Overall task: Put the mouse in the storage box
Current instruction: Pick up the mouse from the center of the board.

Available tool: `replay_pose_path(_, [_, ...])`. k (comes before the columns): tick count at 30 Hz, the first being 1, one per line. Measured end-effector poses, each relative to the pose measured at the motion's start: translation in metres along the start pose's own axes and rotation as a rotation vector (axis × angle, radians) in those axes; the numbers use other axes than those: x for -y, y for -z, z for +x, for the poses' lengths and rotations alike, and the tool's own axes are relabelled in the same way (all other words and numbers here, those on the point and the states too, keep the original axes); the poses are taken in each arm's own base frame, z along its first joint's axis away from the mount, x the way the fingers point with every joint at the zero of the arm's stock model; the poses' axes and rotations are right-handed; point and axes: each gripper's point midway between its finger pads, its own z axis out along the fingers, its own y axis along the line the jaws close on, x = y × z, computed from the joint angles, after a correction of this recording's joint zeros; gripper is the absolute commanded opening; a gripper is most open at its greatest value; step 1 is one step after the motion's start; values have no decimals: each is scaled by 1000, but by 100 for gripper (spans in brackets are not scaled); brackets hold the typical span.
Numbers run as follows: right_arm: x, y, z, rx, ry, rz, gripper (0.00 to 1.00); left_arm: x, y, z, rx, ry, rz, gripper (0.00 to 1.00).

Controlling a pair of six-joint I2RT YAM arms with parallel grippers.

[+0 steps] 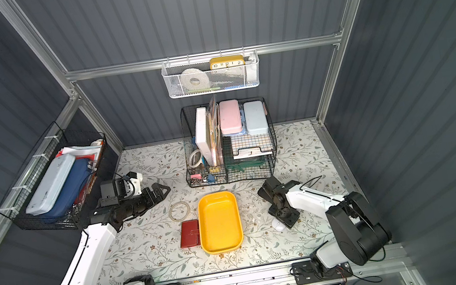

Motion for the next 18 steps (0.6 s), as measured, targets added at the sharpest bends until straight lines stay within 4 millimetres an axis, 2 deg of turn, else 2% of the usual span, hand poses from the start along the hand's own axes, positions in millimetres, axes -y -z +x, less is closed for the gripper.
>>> replay_pose_path(11, [2, 6, 0, 24, 23, -50, 39, 4, 1, 1, -1, -9, 13, 99])
replay_pose_path(14, [-3, 19, -2, 62, 67, -102, 36, 13, 3, 3, -11, -13, 59, 99])
replay_pose_path(18, [-17, 47, -5, 142, 188, -224, 31, 29, 6, 5, -23, -25, 145, 99])
